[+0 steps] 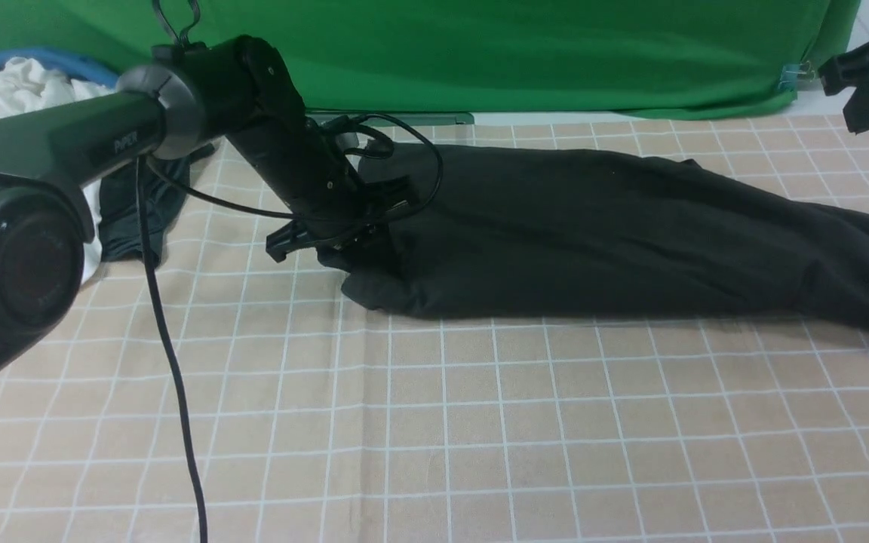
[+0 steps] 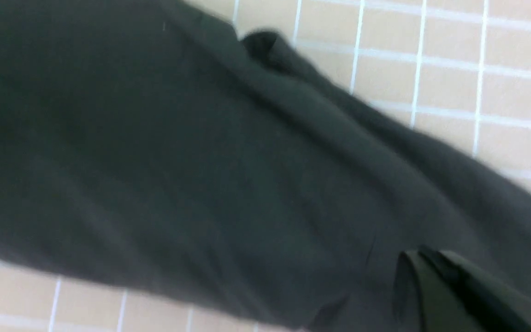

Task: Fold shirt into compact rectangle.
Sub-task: 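Pull the folded dark garment lengthwise by its ends to straighten it flat on the table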

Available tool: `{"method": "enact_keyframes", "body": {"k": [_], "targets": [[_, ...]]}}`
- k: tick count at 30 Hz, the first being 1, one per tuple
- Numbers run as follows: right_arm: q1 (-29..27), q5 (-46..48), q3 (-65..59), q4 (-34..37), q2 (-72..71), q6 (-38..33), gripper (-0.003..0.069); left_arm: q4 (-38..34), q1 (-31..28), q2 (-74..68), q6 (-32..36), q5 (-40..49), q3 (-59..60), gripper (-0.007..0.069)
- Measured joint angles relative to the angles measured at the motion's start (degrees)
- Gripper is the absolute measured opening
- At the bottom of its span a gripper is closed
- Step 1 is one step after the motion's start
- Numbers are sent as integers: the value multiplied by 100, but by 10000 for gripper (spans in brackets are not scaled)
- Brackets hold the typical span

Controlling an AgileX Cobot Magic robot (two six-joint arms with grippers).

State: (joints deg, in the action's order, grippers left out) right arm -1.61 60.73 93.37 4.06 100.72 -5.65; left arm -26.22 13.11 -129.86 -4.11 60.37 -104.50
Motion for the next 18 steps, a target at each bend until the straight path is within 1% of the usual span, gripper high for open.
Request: {"method": "enact_keyframes", "body": {"k": [4,6,9,13,16,17,18], "targets": [[-162,424,-60,6,-57,-14,24,-115,-245,224,171,636,0,113],[-249,499,-142,6,-122,-14,24,-85,-335,358,195,754,17,113],[-618,473,-818,1,-598,-8,24,41,-533,843,235,819,292,113],[-936,243,-1639,1,-1021,-2,25,148,-575,1216,246,850,708,113],[-1154,-35,-2255,-4,-959,4,60,263,-569,1567,246,883,1115,113],[-1186,-124,-2334,-4,-907,4,81,289,-569,1621,246,883,1181,113],[-1248,-313,-2450,1,-787,8,125,345,-569,1715,246,877,1314,113]]}}
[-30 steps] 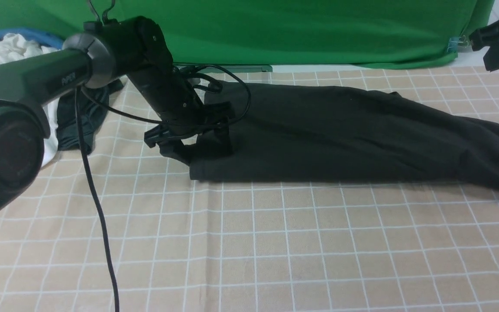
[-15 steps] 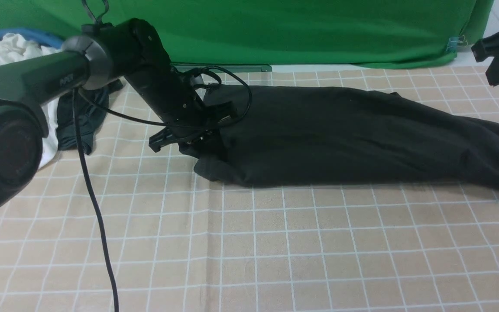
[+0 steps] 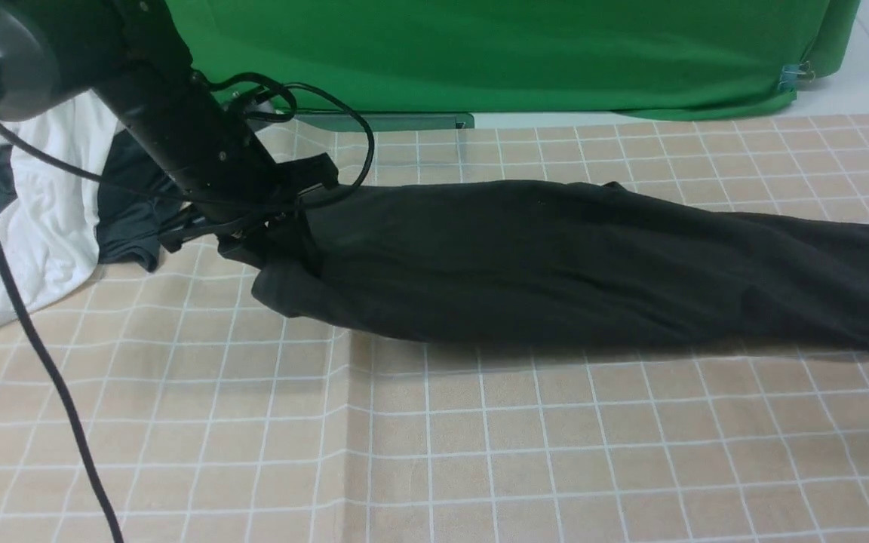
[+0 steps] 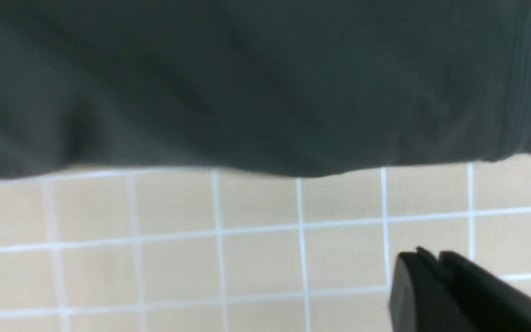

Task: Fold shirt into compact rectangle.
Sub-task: 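Pull the folded dark garment lengthwise by its ends to straighten it flat on the table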

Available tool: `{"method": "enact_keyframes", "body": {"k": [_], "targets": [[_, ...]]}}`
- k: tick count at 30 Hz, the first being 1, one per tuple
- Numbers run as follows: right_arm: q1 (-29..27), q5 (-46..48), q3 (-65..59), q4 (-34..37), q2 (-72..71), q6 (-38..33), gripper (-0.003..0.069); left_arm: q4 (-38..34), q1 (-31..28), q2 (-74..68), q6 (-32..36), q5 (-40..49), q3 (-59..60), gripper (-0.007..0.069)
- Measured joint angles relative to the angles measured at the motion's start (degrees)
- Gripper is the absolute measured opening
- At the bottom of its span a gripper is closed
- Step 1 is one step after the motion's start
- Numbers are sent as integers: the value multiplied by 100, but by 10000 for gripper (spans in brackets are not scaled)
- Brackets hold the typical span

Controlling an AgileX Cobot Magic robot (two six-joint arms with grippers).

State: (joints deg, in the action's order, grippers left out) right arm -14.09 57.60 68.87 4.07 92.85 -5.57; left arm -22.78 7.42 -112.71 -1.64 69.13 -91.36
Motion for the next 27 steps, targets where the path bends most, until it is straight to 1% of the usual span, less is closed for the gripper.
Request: {"method": "enact_keyframes", "body": {"k": [3,4,5,7,9,11,15,20,23,25,27], "targets": [[-149,-418,-71,0,359,17,294,176,0,94,0,12,224,113],[-202,-560,-63,0,486,17,368,237,0,94,-21,12,273,113],[-245,-663,-39,0,580,17,414,288,0,94,-49,6,305,113],[-322,-929,36,0,795,17,554,391,0,94,-48,6,347,113],[-402,-1290,136,0,1029,28,634,463,0,94,-36,6,351,113],[-446,-1466,312,4,1282,28,673,492,0,94,-36,6,351,113],[-446,-1559,506,48,1708,39,689,596,0,94,-41,6,351,113],[-372,-1745,546,104,2032,39,692,658,0,94,-41,-110,354,113],[-340,-1827,568,148,2097,35,664,709,0,94,-35,-419,442,113],[-327,-1842,568,240,2116,6,583,729,0,71,-35,-608,544,113],[-300,-1847,568,439,2128,-146,472,734,0,53,-41,-633,576,113]]}}
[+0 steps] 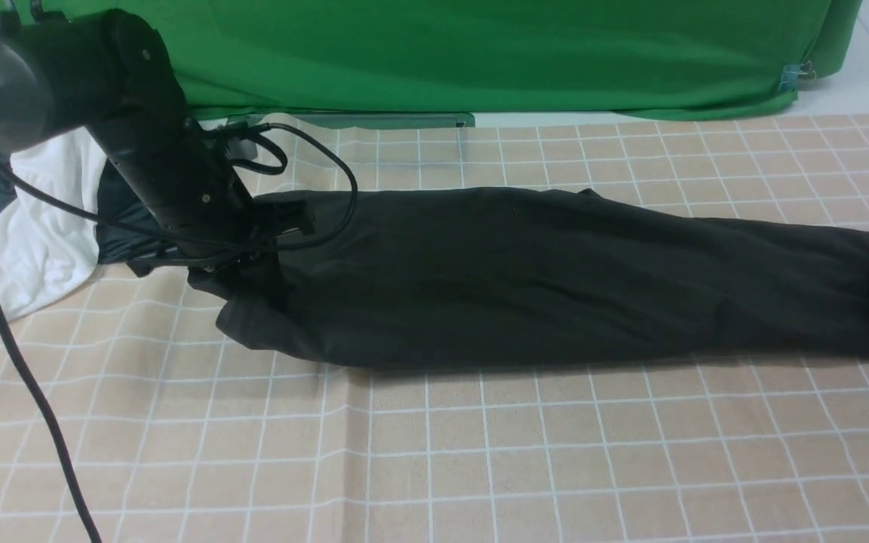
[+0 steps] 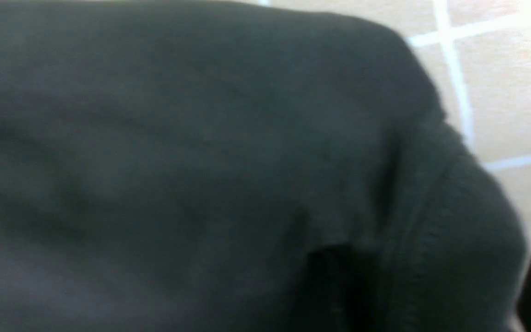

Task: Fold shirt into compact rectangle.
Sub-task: 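Pull the folded dark garment lengthwise by its ends to straighten it flat on the table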

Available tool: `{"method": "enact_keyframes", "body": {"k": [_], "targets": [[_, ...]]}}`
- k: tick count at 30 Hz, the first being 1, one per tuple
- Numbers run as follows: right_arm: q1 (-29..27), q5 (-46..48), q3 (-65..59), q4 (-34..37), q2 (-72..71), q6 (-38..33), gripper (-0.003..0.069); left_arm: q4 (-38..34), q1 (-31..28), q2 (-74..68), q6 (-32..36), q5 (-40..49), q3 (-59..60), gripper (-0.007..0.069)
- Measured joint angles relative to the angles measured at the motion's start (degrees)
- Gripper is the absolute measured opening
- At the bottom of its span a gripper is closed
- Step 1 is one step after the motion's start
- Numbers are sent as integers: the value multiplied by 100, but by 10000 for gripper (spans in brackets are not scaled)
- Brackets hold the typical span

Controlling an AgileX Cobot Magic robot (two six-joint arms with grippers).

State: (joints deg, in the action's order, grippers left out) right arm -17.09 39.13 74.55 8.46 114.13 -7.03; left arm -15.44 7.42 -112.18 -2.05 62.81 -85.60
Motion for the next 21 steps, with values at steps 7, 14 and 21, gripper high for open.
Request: {"method": "enact_keyframes", "body": {"k": [7,14,21], "targets": [[50,35,29,307,15,-311,99,18,0,-4,0,-58,1,113],[62,635,54,333,-210,-291,100,356,0,134,-5,516,7,113],[66,1175,-660,275,-1266,-57,100,666,5,670,-220,610,65,113]]}}
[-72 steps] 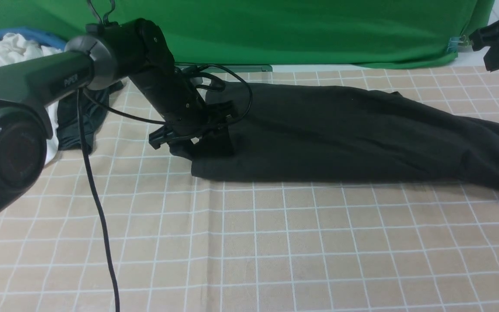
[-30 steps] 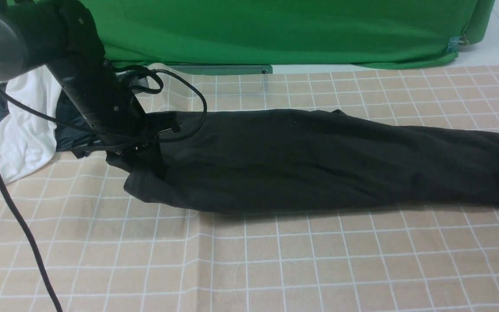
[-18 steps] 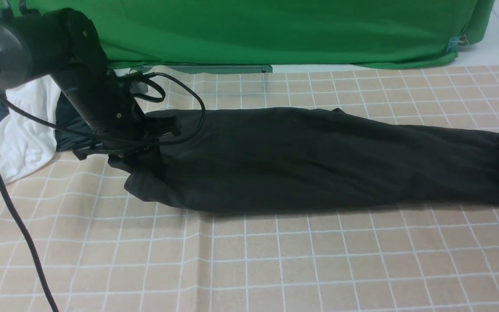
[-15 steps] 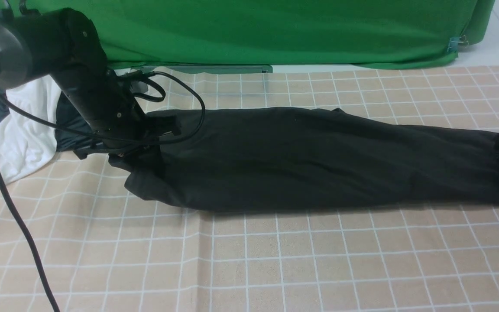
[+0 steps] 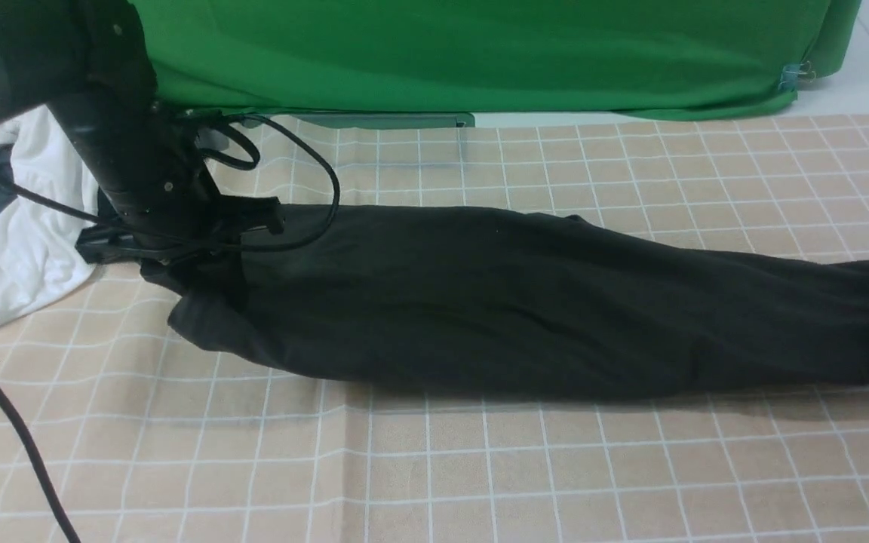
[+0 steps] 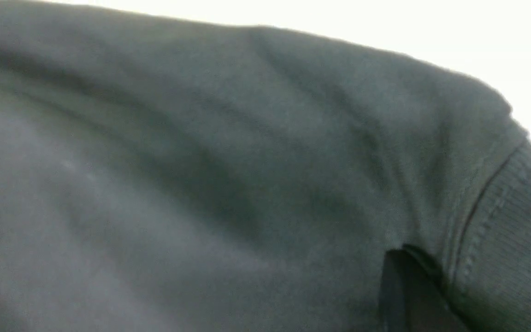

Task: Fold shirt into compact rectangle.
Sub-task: 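Pull the folded dark garment lengthwise by its ends to straighten it flat on the table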

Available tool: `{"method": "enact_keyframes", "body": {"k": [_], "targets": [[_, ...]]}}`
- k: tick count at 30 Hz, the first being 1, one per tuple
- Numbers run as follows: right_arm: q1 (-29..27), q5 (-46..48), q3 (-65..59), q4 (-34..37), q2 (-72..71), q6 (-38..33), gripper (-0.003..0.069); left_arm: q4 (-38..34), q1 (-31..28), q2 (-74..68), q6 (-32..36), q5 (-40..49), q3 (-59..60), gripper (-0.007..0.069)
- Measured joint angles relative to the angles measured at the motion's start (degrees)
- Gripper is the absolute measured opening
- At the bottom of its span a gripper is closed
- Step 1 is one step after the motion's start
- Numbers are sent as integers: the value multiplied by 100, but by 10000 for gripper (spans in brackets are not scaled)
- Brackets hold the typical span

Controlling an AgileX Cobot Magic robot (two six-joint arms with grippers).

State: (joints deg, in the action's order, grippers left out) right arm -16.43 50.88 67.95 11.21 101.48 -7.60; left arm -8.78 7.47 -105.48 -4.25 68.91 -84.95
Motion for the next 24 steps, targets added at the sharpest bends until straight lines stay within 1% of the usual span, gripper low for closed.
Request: {"method": "enact_keyframes", "body": {"k": [5,9,13,16,20,24], "targets": [[0,-121,-1128,-47,-845,129,100,52,0,597,0,0,448,113],[0,-196,-1766,-65,-1307,231,100,155,0,1180,-46,4,1518,113],[66,-38,-1962,-78,-1517,249,100,300,0,1559,-211,4,2290,113],[281,205,-2066,-169,-1586,299,100,629,5,1862,-388,28,2922,113],[549,210,-2178,-540,-1586,608,100,786,5,1895,-479,-240,3281,113],[604,35,-2281,-802,-1586,820,100,785,5,1902,-487,-580,3508,113]]}}
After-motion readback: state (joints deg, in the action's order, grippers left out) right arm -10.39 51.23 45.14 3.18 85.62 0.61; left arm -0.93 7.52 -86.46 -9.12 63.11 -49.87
